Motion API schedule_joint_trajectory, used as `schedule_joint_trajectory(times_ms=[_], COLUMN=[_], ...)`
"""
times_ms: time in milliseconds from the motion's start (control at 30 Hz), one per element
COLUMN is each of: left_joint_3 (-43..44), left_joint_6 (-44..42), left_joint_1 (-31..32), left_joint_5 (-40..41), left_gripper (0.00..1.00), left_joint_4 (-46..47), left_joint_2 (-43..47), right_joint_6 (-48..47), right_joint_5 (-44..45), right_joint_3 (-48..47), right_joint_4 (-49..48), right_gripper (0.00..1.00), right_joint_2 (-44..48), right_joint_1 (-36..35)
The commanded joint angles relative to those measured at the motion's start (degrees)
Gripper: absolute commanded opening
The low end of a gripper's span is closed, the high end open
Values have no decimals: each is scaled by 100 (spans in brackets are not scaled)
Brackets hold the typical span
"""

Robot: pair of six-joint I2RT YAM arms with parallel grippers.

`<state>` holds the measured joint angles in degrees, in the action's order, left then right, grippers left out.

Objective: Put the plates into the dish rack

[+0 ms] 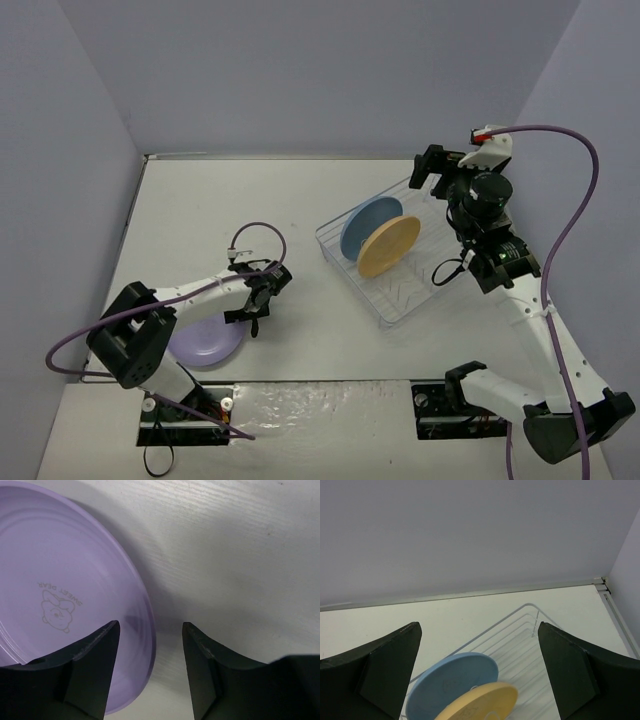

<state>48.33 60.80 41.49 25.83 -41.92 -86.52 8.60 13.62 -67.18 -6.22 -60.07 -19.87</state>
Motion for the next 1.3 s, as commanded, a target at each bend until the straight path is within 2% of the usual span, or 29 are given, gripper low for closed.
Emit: schedule_joint_trajectory(times_ms=[0, 67, 100, 167, 233, 333, 433, 600, 667, 767, 867, 1033, 1167, 1267], left_joint_3=[35, 9, -26, -94, -79, 67, 373, 1668, 1794, 2150, 2363, 2710, 2129, 1929], left_joint_6=[161, 258, 274, 222, 141, -45, -191, -405, -567, -1083, -927, 56, 644, 780], left_joint_1=[52, 52, 44, 74, 117, 257, 573, 1027, 1045, 1022, 963, 852, 852, 822], left_joint_5=[147, 185, 185, 162, 175, 360, 926, 2062, 2143, 2097, 2061, 2330, 2450, 2384], left_gripper=[46, 41, 35, 20, 1, 0, 0, 0, 0, 0, 0, 0, 0, 0], left_joint_4=[180, 124, 152, 325, 403, 365, 34, -623, -550, 180, 474, 747, 1771, 2347], left_joint_2=[-22, -120, -146, -162, -164, -149, -85, 155, 271, 718, 1063, 1785, 2345, 2647], right_joint_6=[72, 63, 54, 62, 53, 46, 10, -36, -42, -142, -368, -604, -1011, -1331], right_joint_5=[298, 352, 361, 392, 391, 337, 94, -1160, -1461, -2245, -2895, -3506, -3108, -2638], right_joint_3=[2, -14, -13, 32, 31, 39, 48, 42, -16, -21, 12, 435, 891, 1282], right_joint_4=[-367, -345, -345, -375, -379, -371, -398, -583, -529, -531, -600, -1080, -1206, -1505], right_gripper=[100, 100, 100, 100, 100, 100, 100, 100, 100, 100, 100, 100, 100, 100], right_joint_2=[92, 109, 110, 140, 148, 179, 180, 13, -90, -213, -196, 58, -17, -220], right_joint_1=[0, 0, 0, 0, 0, -7, 0, 0, 0, -15, -96, -880, -2184, -2787])
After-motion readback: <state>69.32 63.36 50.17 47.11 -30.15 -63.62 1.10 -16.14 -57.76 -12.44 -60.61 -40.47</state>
